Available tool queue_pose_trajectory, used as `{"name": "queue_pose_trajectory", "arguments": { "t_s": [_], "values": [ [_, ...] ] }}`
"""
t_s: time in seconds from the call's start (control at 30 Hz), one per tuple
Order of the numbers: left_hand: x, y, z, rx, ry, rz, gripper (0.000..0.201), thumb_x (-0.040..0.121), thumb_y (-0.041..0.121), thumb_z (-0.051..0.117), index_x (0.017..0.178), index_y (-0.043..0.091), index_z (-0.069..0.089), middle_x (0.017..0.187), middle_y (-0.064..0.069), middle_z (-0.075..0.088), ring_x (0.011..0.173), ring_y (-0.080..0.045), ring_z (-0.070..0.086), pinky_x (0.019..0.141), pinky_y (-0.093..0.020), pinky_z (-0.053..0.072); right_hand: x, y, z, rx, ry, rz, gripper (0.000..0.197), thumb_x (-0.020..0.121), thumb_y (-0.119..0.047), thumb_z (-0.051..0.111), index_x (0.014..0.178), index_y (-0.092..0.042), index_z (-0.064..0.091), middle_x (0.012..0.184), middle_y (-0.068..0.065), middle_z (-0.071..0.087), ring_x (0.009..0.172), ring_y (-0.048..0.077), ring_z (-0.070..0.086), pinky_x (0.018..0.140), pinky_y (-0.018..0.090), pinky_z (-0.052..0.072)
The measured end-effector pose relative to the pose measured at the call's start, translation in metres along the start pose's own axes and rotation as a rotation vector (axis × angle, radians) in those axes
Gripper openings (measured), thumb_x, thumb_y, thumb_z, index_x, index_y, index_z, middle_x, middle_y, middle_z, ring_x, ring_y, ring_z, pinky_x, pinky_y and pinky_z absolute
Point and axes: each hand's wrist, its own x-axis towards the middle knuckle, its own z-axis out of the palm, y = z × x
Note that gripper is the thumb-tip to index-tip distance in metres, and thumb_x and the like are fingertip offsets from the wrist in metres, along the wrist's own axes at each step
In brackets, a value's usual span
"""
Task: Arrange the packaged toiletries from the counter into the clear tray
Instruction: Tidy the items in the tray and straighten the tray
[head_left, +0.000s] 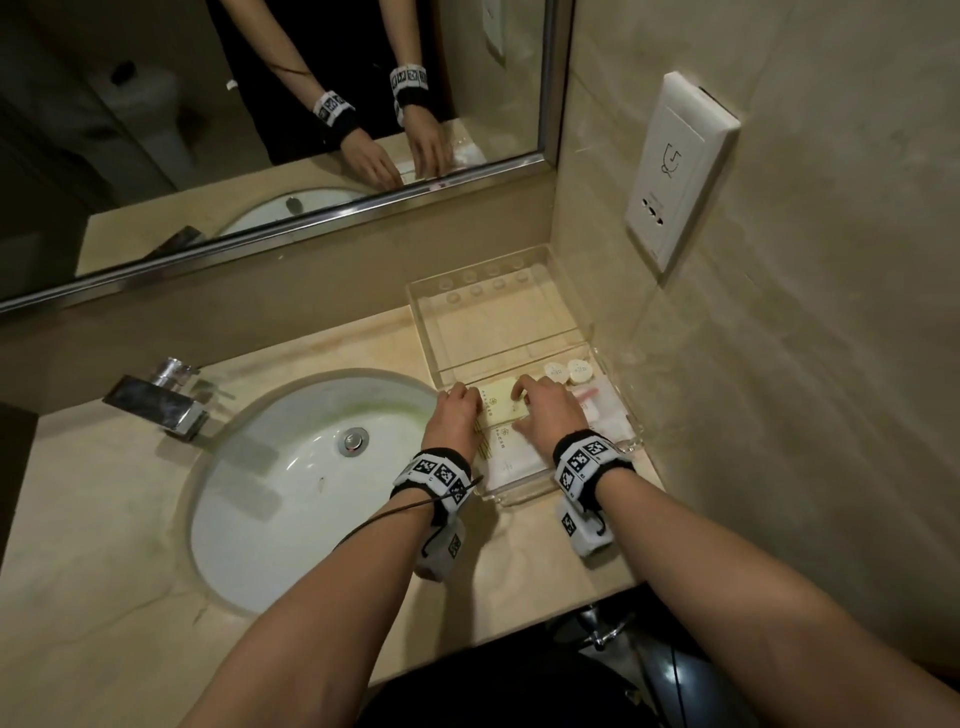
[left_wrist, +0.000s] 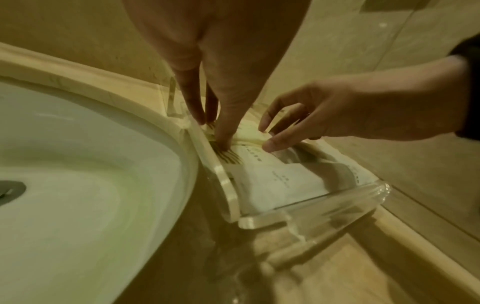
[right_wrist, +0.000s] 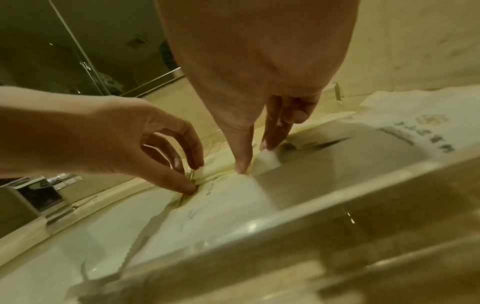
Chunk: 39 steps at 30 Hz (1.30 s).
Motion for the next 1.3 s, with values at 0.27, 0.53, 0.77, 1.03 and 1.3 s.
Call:
{"name": "queue_pose_trajectory", "arguments": {
  "t_s": [0.27,0.53,0.77,1.03,1.3],
  "values": [
    [0.005,-0.004,0.007,-0.086,0.051,-0.035,0.027,0.076,-0.002,0.068,0.099,0.005,0.056,0.108,-0.011,0.055,0.101,-0.029,0.051,0.081,-0.037,0.046,-0.006,0.004,-0.005,0.118,0.0,-0.064,0.022,0.079,-0.018,0.077,0.091,-0.017,0.058,0.094,-0.001,0.06,0.082,0.016,0.059,0.074,0.033,0.054],
    [0.002,-0.011,0.002,-0.061,0.031,0.038,0.03,0.073,0.002,0.072,0.099,0.006,0.057,0.106,-0.011,0.054,0.096,-0.029,0.052,0.077,-0.04,0.048,-0.03,0.005,0.009,0.08,-0.204,-0.248,0.029,0.08,-0.022,0.078,0.108,-0.022,0.071,0.11,-0.005,0.063,0.093,0.01,0.057,0.086,0.033,0.054],
    [0.0,-0.015,0.001,-0.043,0.038,0.056,0.029,0.074,0.002,0.071,0.098,0.008,0.057,0.105,-0.009,0.055,0.096,-0.028,0.052,0.074,-0.039,0.048,-0.041,0.0,0.018,-0.164,-0.143,-0.332,0.043,0.099,-0.029,0.052,0.141,-0.019,0.051,0.142,0.0,0.051,0.121,0.026,0.048,0.1,0.037,0.046],
    [0.001,-0.013,0.002,-0.018,0.039,0.061,0.036,0.075,0.002,0.071,0.107,0.01,0.055,0.108,-0.009,0.054,0.097,-0.028,0.053,0.074,-0.04,0.05,-0.055,0.002,0.021,-0.305,-0.122,-0.364,0.045,0.104,-0.035,0.039,0.145,-0.018,0.044,0.146,-0.001,0.048,0.122,0.03,0.048,0.11,0.042,0.034],
    [0.001,-0.013,0.003,0.071,0.057,0.122,0.054,0.078,0.003,0.07,0.126,0.021,0.053,0.13,-0.004,0.05,0.112,-0.027,0.048,0.082,-0.037,0.051,-0.054,0.004,0.017,-0.167,-0.055,-0.326,0.041,0.101,-0.036,0.046,0.136,-0.018,0.055,0.14,0.001,0.055,0.121,0.026,0.052,0.108,0.039,0.038]
  ]
}}
